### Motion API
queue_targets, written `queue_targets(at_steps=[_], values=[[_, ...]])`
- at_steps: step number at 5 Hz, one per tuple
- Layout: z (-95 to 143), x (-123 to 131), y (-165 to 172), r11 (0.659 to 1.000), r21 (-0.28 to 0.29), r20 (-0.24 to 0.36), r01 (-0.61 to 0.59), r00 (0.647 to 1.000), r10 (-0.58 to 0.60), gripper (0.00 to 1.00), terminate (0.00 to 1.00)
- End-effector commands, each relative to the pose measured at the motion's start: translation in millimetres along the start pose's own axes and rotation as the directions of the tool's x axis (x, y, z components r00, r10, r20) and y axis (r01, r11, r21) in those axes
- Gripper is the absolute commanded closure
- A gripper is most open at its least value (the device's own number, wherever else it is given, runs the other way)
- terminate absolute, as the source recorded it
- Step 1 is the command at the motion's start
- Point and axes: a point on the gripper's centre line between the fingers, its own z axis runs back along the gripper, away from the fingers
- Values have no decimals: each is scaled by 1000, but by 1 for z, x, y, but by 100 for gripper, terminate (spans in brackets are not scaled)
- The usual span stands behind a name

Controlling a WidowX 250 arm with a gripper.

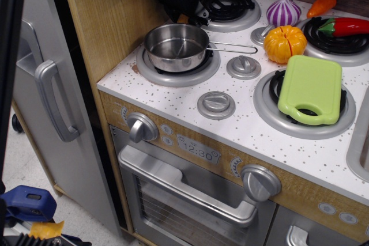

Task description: Put corn in pan which is on stove

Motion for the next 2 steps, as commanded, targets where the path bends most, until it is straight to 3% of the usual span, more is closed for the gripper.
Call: queue_targets(at_steps=[1,2], values=[[77,60,9,994,109,88,24,996,-33,100,0],[96,62,0,989,146,65,12,998,-22,100,0]])
